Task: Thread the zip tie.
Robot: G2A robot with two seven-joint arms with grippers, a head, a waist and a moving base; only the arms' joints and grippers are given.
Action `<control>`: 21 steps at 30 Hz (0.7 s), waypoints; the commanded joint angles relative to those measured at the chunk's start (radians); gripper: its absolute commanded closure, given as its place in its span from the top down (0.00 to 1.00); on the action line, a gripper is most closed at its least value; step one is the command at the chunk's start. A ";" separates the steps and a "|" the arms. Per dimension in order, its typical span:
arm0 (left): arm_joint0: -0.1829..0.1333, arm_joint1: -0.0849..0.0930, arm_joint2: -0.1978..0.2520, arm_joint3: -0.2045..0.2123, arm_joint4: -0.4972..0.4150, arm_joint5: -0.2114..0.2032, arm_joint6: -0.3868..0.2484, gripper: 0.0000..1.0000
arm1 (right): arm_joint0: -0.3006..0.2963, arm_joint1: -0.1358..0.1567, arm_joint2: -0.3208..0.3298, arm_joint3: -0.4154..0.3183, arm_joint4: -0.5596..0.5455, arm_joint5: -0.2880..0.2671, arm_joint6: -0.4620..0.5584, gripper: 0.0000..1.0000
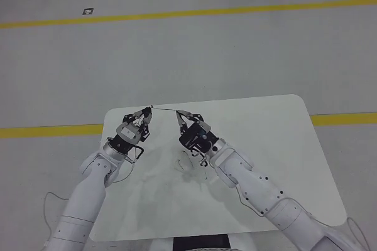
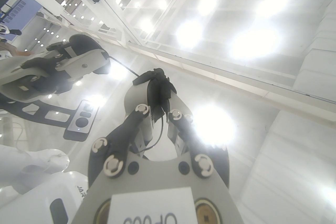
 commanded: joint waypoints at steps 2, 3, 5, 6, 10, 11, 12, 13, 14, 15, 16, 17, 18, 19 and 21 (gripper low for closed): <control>0.000 0.000 0.000 0.000 0.000 0.000 0.000 0.00 | -0.002 0.002 0.006 -0.002 0.000 0.002 0.003 0.00; 0.000 0.000 0.000 0.000 0.000 0.000 0.000 0.00 | -0.003 0.003 0.008 -0.003 0.000 0.002 0.004 0.00; 0.000 0.000 0.000 0.000 0.000 0.000 0.000 0.00 | -0.005 0.004 0.012 -0.004 0.000 0.002 0.006 0.00; 0.000 0.000 0.000 0.000 0.000 0.000 0.000 0.00 | -0.006 0.005 0.013 -0.005 0.000 0.001 0.007 0.00; 0.000 0.000 0.000 0.000 0.000 0.000 0.000 0.00 | -0.011 0.008 0.019 -0.008 0.000 0.004 0.012 0.00; 0.000 0.000 0.000 0.000 0.000 0.000 0.000 0.00 | -0.012 0.008 0.021 -0.009 0.000 0.004 0.012 0.00; 0.000 0.000 0.000 0.000 0.000 0.000 0.000 0.00 | -0.014 0.009 0.022 -0.011 0.000 0.005 0.013 0.00; 0.000 0.000 0.000 0.000 0.000 0.000 0.000 0.00 | -0.015 0.010 0.023 -0.012 0.000 0.005 0.013 0.00; 0.000 0.000 0.000 0.000 0.000 0.000 0.000 0.00 | -0.016 0.010 0.024 -0.013 0.000 0.005 0.013 0.00; 0.000 0.000 0.000 0.000 0.000 0.000 0.000 0.00 | -0.018 0.011 0.025 -0.014 0.000 0.006 0.014 0.00; 0.000 0.000 0.000 0.000 0.000 0.000 0.000 0.00 | -0.019 0.012 0.026 -0.015 0.000 0.006 0.014 0.00; 0.000 0.000 0.000 0.000 0.000 0.000 0.000 0.00 | -0.020 0.012 0.027 -0.016 0.000 0.006 0.014 0.00; 0.000 0.000 0.000 0.000 0.000 0.000 0.000 0.00 | -0.021 0.013 0.028 -0.017 0.000 0.006 0.014 0.00; 0.000 0.000 0.000 0.000 0.000 0.000 0.000 0.00 | -0.022 0.013 0.028 -0.018 0.000 0.006 0.014 0.00; 0.000 0.000 0.000 0.000 0.000 0.000 0.000 0.00 | -0.024 0.015 0.029 -0.019 0.000 0.006 0.015 0.00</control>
